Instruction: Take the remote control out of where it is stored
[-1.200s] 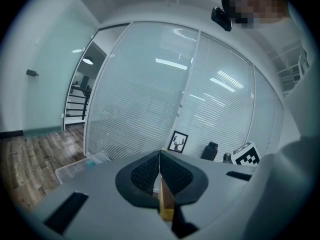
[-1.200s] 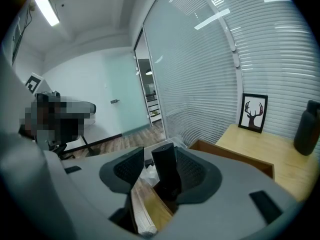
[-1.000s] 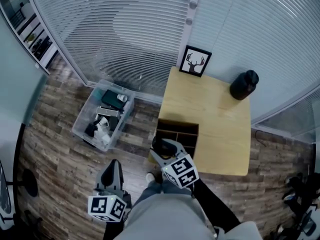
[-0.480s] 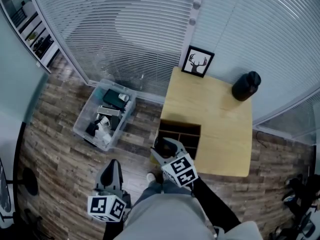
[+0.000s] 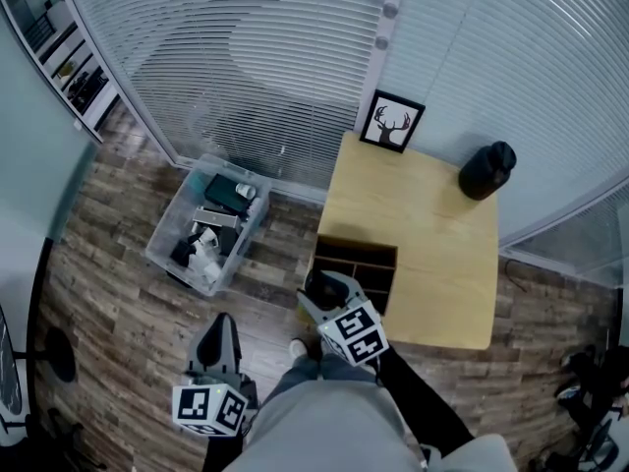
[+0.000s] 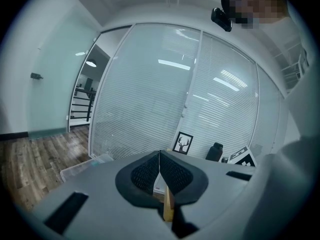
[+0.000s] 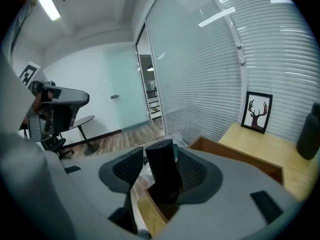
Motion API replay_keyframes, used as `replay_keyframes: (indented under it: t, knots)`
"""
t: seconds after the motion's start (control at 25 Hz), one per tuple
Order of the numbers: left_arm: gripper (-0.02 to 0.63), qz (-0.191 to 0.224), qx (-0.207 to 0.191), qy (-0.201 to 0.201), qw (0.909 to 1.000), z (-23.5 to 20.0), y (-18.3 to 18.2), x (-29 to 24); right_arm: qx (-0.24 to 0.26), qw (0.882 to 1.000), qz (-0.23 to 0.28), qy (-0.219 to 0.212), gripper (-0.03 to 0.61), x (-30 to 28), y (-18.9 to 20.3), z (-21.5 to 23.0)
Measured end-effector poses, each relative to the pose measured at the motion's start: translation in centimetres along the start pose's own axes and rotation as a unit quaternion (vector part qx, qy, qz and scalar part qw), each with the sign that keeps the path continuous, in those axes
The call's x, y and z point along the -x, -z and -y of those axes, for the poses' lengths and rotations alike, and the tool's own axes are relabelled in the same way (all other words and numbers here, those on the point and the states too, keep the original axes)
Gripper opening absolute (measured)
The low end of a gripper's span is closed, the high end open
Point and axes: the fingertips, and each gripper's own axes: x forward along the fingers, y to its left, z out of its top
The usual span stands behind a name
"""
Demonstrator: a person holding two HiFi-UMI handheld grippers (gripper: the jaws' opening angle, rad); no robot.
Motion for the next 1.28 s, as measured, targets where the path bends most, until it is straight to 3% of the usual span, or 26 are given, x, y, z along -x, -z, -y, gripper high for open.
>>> replay_keyframes:
  t: [1.28]
  knots:
    - [0.009, 0.005, 0.002, -0.005, 1.0000, -0.21, -0.59, -0.31, 0.007, 1.000, -0.019, -0.001, 0.193, -0.84, 0.18, -0.23]
